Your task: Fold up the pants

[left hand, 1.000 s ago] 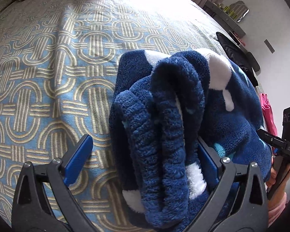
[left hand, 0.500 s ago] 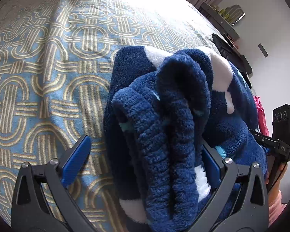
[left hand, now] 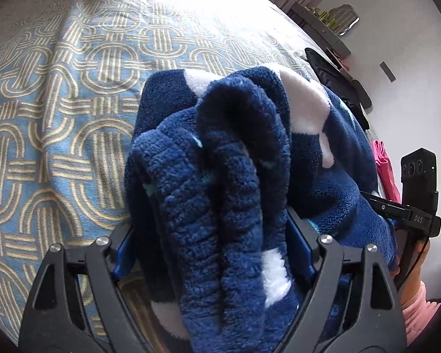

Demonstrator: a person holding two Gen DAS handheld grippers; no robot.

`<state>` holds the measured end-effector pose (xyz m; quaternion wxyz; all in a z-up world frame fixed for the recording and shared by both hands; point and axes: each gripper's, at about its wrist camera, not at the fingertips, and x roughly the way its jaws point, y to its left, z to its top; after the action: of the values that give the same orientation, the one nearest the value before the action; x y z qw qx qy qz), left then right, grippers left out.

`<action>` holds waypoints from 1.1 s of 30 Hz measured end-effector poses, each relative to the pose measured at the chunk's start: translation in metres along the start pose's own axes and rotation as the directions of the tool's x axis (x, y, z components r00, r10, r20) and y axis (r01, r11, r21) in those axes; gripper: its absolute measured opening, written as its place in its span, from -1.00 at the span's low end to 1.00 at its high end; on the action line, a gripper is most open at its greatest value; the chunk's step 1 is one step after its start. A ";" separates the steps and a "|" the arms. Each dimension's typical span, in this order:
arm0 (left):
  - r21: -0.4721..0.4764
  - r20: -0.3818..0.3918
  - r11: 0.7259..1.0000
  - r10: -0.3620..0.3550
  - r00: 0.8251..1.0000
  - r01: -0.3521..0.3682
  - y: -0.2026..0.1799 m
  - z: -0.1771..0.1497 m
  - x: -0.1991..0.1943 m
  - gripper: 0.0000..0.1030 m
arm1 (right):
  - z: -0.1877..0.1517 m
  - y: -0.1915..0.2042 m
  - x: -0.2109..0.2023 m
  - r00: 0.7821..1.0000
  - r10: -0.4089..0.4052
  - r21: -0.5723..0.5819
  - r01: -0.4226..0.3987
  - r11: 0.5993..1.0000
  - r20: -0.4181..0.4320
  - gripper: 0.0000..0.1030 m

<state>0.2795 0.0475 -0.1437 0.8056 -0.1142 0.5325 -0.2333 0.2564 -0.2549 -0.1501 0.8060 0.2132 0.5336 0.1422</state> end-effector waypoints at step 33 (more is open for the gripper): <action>0.269 0.193 0.953 0.088 0.977 -0.139 -0.131 -0.021 -0.075 0.01 | -0.018 0.035 -0.092 0.980 0.005 -0.126 0.021 0.992 0.199 -0.01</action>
<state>0.2031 -0.0271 -0.0353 0.8703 0.0115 0.4252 -0.2485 0.2039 -0.2626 -0.0654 0.8679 0.1723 0.4409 0.1506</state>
